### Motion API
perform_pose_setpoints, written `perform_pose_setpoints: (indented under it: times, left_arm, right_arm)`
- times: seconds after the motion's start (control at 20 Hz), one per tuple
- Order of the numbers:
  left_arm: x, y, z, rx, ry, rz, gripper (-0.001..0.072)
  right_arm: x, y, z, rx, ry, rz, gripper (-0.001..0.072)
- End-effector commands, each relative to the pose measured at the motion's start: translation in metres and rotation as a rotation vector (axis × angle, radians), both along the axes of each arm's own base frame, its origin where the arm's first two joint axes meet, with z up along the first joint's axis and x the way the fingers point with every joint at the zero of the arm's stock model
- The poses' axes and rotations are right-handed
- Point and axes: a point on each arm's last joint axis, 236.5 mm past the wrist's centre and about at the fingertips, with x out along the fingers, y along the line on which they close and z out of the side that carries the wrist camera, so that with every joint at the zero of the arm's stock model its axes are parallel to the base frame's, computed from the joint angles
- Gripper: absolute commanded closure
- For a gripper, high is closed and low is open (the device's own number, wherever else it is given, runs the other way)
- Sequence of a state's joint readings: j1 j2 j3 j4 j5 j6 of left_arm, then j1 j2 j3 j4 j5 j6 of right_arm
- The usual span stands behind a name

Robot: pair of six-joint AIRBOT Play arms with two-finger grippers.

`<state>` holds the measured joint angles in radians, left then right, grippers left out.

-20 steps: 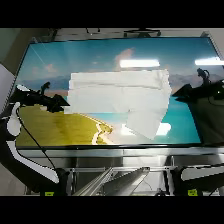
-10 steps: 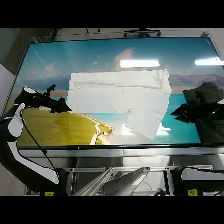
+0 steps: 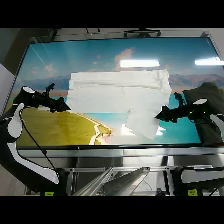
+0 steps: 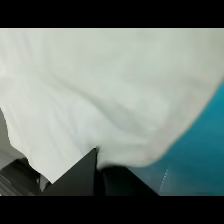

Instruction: Fold the shirts.

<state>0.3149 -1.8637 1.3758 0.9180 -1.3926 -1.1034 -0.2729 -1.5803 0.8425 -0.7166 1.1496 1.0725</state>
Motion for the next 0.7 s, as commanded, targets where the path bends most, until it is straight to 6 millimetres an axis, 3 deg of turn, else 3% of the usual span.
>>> perform_pose_setpoints:
  times: [0.0, 0.35, 0.65]
  left_arm:
    - [-0.013, -0.004, 0.004, -0.023, 0.037, -0.040, 0.0688]
    - [-0.051, -0.007, 0.022, -0.106, 0.184, -0.103, 0.0690]
    - [-0.117, -0.006, 0.019, -0.054, 0.310, -0.119, 0.0689]
  right_arm:
    - [-0.009, 0.016, 0.012, 0.053, 0.013, 0.048, 0.0693]
    - [-0.059, 0.006, 0.025, -0.033, 0.108, 0.135, 0.0695]
    - [-0.114, -0.002, 0.023, -0.119, 0.198, 0.157, 0.0695]
